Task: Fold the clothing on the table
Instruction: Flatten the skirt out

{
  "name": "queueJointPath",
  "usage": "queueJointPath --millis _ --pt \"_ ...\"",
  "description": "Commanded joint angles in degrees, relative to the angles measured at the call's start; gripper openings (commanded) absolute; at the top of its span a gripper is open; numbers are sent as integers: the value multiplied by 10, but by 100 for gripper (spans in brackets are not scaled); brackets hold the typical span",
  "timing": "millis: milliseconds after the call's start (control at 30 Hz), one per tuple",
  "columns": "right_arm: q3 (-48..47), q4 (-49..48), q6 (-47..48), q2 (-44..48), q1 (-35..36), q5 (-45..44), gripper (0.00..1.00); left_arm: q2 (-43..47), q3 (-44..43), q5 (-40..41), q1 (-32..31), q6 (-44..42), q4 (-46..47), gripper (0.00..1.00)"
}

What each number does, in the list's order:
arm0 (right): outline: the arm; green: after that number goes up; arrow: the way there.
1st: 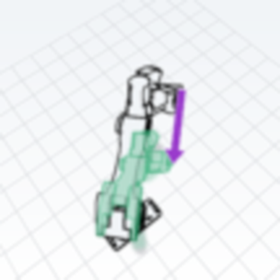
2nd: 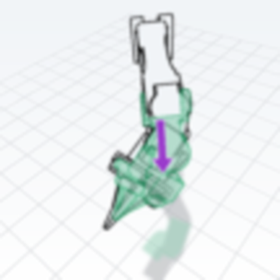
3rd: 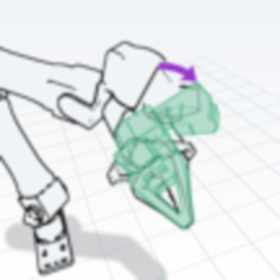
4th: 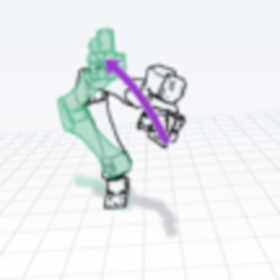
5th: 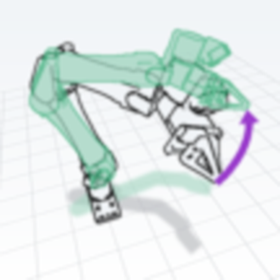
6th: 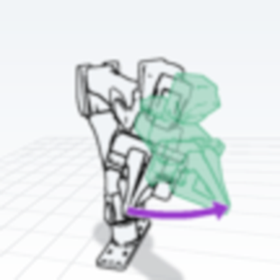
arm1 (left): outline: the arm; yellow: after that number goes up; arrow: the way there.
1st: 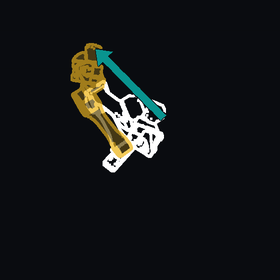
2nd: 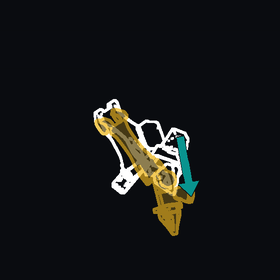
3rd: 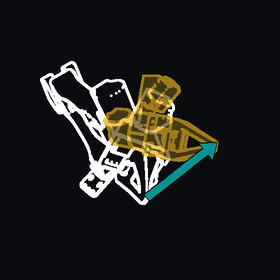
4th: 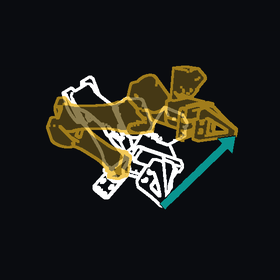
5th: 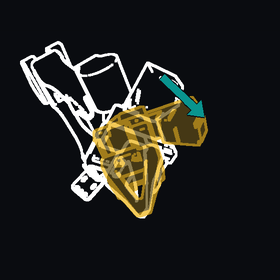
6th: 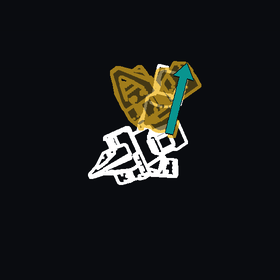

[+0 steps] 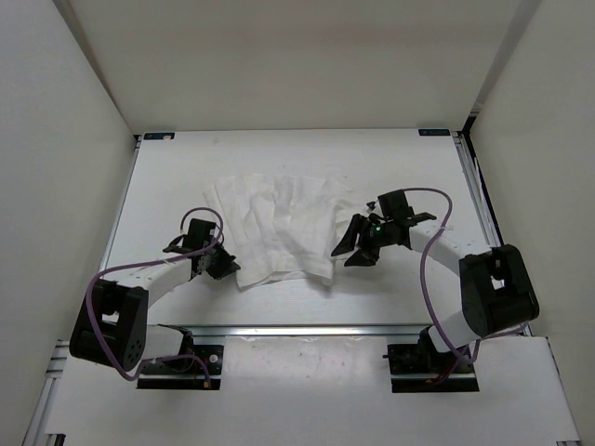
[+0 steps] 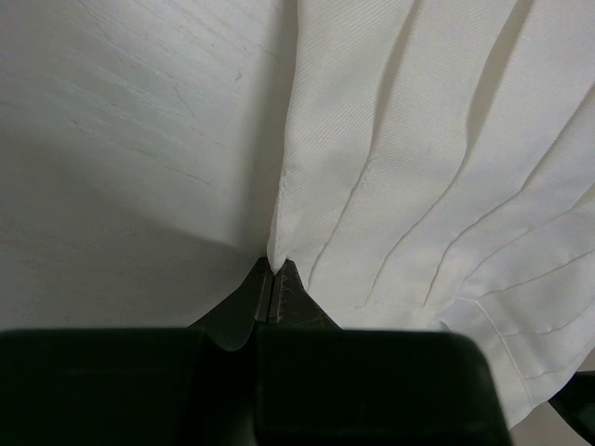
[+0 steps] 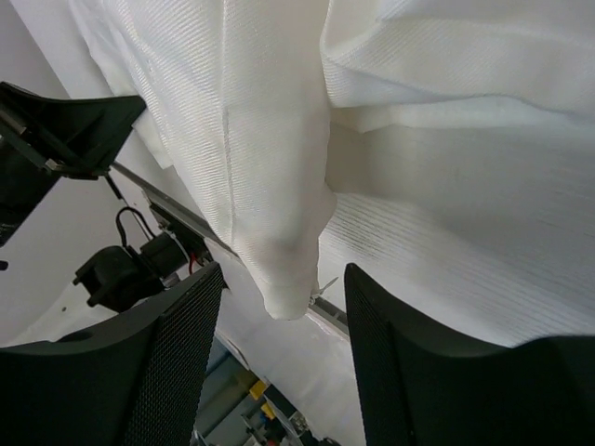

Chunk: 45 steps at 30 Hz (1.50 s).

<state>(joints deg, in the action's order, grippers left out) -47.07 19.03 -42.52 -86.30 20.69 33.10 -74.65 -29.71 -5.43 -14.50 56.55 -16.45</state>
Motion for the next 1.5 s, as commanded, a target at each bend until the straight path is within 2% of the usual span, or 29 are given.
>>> queueJointPath --millis 0,233,467,667,967,1233,1333,1367,1400,1467 --pt "17 -25 -37 29 0 -7 60 23 4 3 -4 -7 -12 0" --pt "67 -33 -70 76 -14 -10 58 27 7 3 -6 -9 -17 0" --pt "87 -93 -97 25 12 14 57 21 -3 8 -12 -13 -25 0" --pt "37 -96 -85 -54 44 6 54 17 -6 9 -14 -18 -26 0" --pt "72 -151 -93 -83 55 -7 50 17 -8 17 -11 -24 -32 0" --pt "64 -209 -67 -113 81 -37 45 20 3 8 5 -23 -27 0" --pt "52 -216 -51 -133 89 -37 33 21 2 7 4 -23 -31 0" --pt "50 -215 -47 -139 91 -30 23 21 1 3 5 -23 -29 0" --pt "46 -204 -42 -144 91 -31 0 24 1 6 7 -24 -30 0" --pt "44 -191 -26 -124 81 -44 0 25 2 9 9 -26 -34 0"
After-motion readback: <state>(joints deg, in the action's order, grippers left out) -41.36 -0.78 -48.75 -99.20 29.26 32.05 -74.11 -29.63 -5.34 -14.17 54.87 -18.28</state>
